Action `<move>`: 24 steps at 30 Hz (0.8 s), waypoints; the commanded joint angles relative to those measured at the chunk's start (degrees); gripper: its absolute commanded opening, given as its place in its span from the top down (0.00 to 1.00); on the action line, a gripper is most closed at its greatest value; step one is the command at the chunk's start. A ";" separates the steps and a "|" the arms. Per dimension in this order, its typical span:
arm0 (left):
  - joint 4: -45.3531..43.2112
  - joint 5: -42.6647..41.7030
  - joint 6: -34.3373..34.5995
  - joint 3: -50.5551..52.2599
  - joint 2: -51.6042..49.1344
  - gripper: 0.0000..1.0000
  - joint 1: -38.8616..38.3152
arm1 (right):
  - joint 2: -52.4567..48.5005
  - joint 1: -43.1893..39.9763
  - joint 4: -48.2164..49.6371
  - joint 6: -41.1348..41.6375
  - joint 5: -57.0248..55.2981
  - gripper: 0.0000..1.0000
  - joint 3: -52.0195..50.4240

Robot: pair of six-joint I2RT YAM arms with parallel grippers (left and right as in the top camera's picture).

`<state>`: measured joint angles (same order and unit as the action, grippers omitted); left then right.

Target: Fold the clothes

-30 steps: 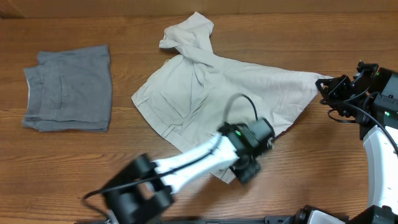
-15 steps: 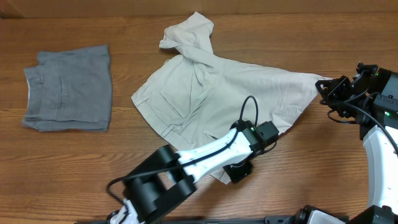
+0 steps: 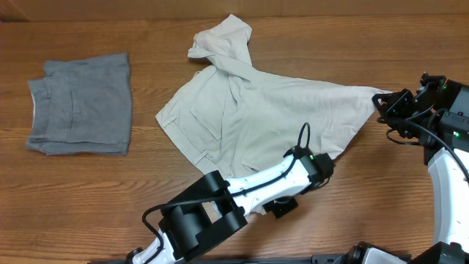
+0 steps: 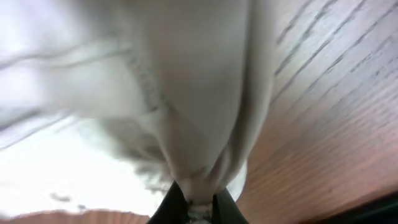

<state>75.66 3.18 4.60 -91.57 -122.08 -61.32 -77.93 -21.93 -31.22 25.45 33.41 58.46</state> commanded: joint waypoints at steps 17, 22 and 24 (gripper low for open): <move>20.96 13.84 7.93 -41.97 37.42 0.96 21.35 | 11.04 -9.09 -26.56 -0.37 -0.35 0.96 27.67; 20.98 14.73 4.39 -50.75 44.78 0.96 21.22 | 11.34 -10.40 -36.83 -0.39 -0.35 0.96 44.04; 21.00 17.59 3.91 -53.24 47.23 0.96 21.22 | 11.34 -10.40 -39.85 -0.39 -0.35 0.96 50.25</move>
<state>96.40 13.56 10.37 -140.86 -78.70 -40.93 -65.93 -30.30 -69.91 25.47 38.17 102.52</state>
